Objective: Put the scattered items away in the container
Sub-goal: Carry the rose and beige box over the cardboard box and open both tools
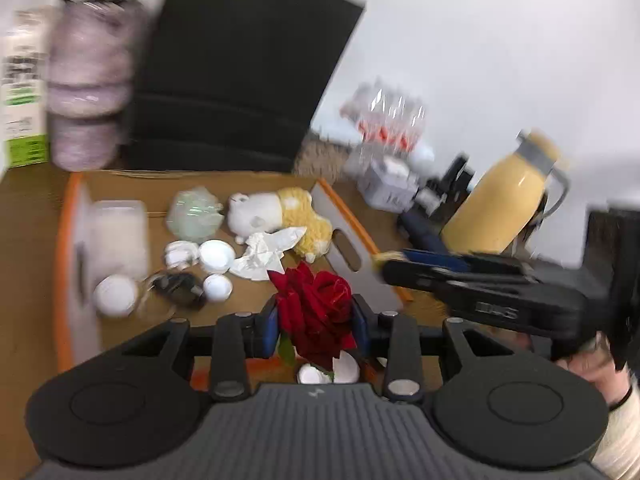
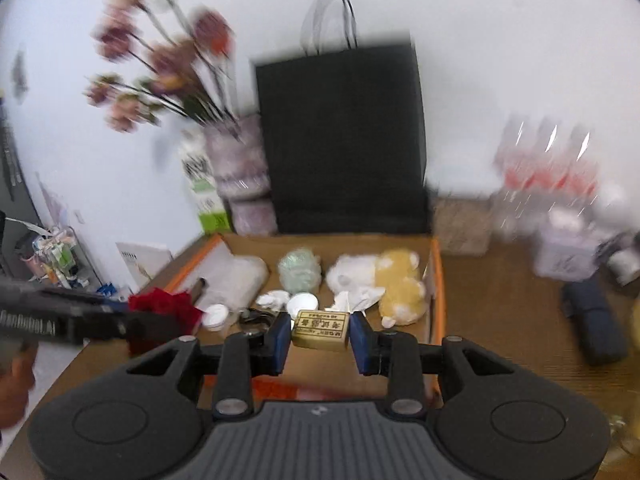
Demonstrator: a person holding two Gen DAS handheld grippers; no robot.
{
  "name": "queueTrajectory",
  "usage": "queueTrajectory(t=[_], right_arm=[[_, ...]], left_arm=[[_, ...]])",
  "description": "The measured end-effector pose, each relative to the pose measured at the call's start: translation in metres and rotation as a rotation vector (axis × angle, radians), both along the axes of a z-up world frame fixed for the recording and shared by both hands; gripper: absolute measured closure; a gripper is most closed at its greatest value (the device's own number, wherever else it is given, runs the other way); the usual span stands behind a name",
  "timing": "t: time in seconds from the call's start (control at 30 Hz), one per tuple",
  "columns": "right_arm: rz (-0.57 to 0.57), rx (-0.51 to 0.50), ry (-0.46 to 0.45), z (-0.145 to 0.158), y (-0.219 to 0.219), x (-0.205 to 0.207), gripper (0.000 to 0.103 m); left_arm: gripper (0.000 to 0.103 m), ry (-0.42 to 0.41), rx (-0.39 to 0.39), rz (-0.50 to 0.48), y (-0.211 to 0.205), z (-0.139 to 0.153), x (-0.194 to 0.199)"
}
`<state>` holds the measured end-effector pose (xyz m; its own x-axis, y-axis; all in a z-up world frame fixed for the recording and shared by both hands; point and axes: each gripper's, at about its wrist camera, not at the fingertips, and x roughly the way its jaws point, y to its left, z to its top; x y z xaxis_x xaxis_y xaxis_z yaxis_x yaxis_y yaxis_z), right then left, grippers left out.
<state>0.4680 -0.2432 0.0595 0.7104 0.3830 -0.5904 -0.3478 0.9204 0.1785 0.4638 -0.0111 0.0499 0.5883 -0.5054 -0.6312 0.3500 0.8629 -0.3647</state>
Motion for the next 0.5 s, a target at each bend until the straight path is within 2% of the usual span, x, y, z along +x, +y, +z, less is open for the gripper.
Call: queueTrajectory(t=[0.1, 0.13, 0.23, 0.33, 0.4, 0.43, 0.5], right_arm=[[-0.039, -0.051, 0.109, -0.026, 0.011, 0.059, 0.072], [-0.051, -0.073, 0.134, -0.034, 0.014, 0.071, 0.072], [-0.081, -0.139, 0.201, -0.060, 0.020, 0.099, 0.072], [-0.117, -0.169, 0.245, -0.080, 0.017, 0.115, 0.073], [-0.124, -0.175, 0.217, -0.081, 0.014, 0.117, 0.064], [-0.130, -0.171, 0.218, -0.080, 0.012, 0.118, 0.061], [-0.131, -0.133, 0.214, -0.074, 0.007, 0.118, 0.047]], left_arm=[[0.067, 0.049, 0.070, 0.017, -0.021, -0.032, 0.044], [0.066, 0.083, 0.075, 0.018, -0.027, -0.045, 0.059], [0.065, 0.104, 0.099, 0.003, -0.039, -0.068, 0.082], [0.054, 0.091, 0.133, 0.040, -0.042, -0.078, 0.091], [0.038, 0.058, 0.142, 0.064, -0.038, -0.077, 0.089], [0.035, 0.042, 0.132, 0.068, -0.034, -0.075, 0.087], [0.025, 0.032, 0.108, 0.070, -0.027, -0.068, 0.085]])
